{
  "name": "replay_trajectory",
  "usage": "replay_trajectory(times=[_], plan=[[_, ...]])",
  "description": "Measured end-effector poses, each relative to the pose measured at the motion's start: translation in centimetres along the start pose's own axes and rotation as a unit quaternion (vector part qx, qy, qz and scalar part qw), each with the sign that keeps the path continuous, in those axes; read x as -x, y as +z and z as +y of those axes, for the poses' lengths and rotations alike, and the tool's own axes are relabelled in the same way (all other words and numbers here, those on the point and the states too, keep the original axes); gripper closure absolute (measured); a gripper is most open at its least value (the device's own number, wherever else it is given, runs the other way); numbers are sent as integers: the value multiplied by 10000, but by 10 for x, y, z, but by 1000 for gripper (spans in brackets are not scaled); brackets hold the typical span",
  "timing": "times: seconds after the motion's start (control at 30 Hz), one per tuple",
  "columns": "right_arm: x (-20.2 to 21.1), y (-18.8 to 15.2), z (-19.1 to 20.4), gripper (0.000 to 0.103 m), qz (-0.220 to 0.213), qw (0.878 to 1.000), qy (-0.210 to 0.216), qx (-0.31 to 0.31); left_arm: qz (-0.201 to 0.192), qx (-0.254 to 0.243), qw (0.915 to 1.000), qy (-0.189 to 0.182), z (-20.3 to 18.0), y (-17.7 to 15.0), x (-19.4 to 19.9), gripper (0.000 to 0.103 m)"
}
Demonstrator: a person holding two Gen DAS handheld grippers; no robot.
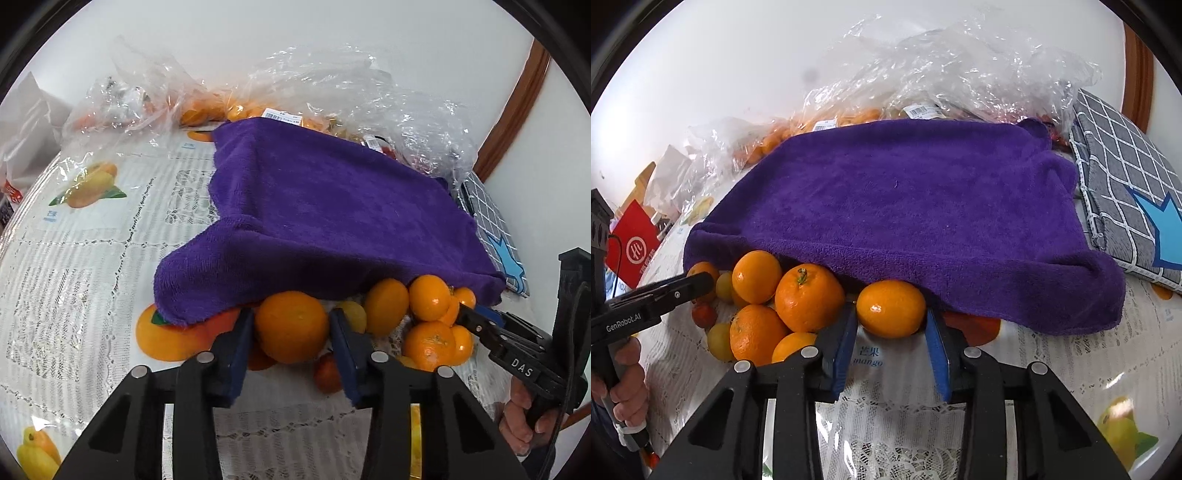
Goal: Organize fruits
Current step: 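Move the right gripper toward a mandarin while the left gripper approaches a large orange, then grasp and lift a mandarin with the right gripper while the left gripper grasps a large orange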
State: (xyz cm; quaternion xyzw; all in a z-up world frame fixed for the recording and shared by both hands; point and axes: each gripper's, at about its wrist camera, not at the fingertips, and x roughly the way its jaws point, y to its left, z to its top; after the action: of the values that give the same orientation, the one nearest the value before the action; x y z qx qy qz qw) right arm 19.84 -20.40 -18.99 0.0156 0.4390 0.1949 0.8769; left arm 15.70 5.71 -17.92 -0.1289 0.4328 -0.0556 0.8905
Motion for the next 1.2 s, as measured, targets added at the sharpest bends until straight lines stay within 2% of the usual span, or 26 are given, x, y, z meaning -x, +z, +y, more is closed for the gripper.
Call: replay_trajectory(times=[0.1,0.3,0.73,0.97,1.2], plan=[[6,-3,-5,66,-111,9998,113,-127,-134,-50,9999,94,-2,0,2,64],[17,-9,-10,66,-315,9991,148,-228,-324,201,9992,-73,8,4,11,64],[37,-22,-22,66,-410,9967,25,-696,-573,369,9974,-229,13,6,25,64],[60,-18,-22,66,-593,9961,-109,-647,-754,345,9964,-200,11,6,38,64],[82,-7,-12,66,-776,9955,-232,-488,-761,435,9958,-265,9,11,48,64]])
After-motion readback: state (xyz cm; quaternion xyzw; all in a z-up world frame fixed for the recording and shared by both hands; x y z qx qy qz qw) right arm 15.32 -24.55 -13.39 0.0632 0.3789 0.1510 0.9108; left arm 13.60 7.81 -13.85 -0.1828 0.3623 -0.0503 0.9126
